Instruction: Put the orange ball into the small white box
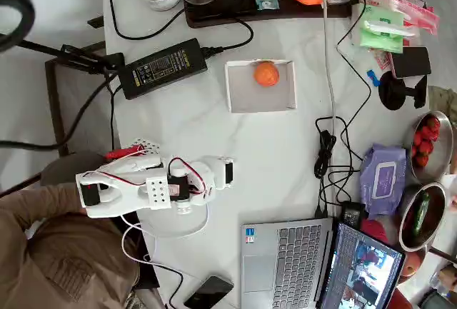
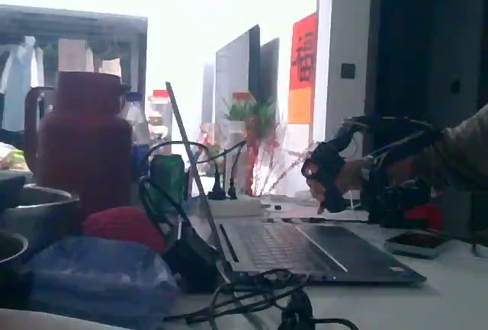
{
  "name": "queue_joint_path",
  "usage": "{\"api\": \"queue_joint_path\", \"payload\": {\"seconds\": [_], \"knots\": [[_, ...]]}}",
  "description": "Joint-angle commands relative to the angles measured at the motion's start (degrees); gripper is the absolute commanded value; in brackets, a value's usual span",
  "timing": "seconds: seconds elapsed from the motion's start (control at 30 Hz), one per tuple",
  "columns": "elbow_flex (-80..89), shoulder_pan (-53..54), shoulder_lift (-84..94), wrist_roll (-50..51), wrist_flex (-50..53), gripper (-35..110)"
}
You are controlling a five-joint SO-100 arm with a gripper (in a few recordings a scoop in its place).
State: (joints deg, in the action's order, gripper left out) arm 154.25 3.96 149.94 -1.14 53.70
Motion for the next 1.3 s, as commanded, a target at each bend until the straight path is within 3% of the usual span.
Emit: {"api": "queue_joint_path", "payload": {"seconds": [0.0, 0.37, 1.27], "knots": [[1.2, 0.1, 2.5, -0.2, -1.4, 0], [9.1, -0.9, 19.0, -0.5, -1.4, 0], [10.1, -0.2, 18.4, -0.4, -0.4, 0]]}}
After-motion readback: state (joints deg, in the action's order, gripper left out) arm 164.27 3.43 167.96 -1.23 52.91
